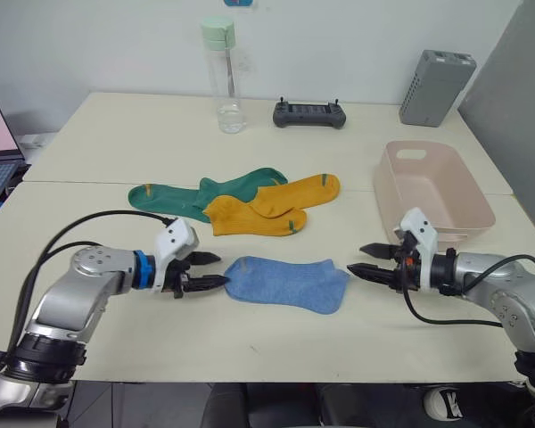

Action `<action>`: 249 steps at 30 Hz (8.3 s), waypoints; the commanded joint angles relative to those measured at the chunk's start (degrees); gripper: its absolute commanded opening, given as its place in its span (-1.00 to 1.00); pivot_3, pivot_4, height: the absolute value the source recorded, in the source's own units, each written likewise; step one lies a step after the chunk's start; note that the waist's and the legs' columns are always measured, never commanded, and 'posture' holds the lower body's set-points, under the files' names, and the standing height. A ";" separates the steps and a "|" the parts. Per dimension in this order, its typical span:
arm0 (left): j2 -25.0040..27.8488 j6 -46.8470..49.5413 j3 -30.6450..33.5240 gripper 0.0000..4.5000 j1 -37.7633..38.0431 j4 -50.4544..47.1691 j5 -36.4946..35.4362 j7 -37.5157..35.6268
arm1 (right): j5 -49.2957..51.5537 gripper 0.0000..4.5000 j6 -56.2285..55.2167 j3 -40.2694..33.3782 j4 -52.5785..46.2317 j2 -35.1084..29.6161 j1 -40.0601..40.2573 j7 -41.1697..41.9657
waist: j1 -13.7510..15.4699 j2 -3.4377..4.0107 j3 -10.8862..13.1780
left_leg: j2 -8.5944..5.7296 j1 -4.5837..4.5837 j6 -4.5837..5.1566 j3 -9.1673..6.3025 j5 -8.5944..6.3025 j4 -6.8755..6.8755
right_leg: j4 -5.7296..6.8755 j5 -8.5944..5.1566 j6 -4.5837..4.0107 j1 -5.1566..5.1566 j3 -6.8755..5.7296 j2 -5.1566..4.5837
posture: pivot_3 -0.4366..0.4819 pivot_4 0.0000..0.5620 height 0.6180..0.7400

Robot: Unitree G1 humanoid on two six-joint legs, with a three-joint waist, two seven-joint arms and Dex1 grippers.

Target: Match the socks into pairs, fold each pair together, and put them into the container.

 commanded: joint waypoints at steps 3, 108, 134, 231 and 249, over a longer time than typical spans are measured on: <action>-3.04 -6.15 -0.94 0.14 -3.58 -2.95 -0.34 -0.95 | -6.40 0.20 -9.05 8.61 -0.06 5.52 -5.40 -0.18 | -0.04 0.01 -0.01 | 0.00 0.03 0.00 0.01 0.00 0.01 | 0.00 0.01 0.03 0.02 -0.01 0.00 | -0.05 -0.47 1.00; -24.76 -23.25 -22.21 -1.00 -5.47 13.10 20.39 8.77 | 22.34 -0.99 20.93 -2.93 3.35 17.15 -8.10 -4.99 | -0.24 0.13 -0.09 | -0.05 0.04 0.02 -0.05 -0.01 0.37 | -0.01 0.18 0.27 0.27 0.14 0.04 | -0.05 -0.47 1.00; -3.20 -6.18 -1.08 -1.00 -6.61 -5.83 2.65 1.10 | 7.46 -0.02 11.90 12.68 14.81 24.89 -15.88 -2.64 | -1.27 0.14 -0.08 | 0.00 -0.10 0.01 -0.11 -0.01 -0.08 | -0.03 0.00 -0.01 -0.04 -0.10 0.04 | -0.05 -0.47 1.00; -37.15 -3.17 -14.58 1.00 -30.77 -3.16 4.62 24.11 | -57.25 -0.13 -77.03 23.90 82.70 -10.36 -48.07 11.87 | -1.19 0.66 0.30 | -0.42 0.10 -0.01 0.06 0.02 -0.30 | -0.09 0.14 -0.21 0.14 0.22 -0.24 | -0.05 -0.47 1.00; -28.45 -3.55 -10.67 1.00 -22.15 -8.09 4.73 22.56 | -29.30 0.98 -35.18 1.78 50.28 -9.04 -50.22 35.47 | -1.78 1.12 0.51 | -0.51 0.22 0.01 -0.16 0.01 -0.26 | 0.01 0.15 -0.18 0.26 0.14 -0.30 | -0.05 -0.47 1.00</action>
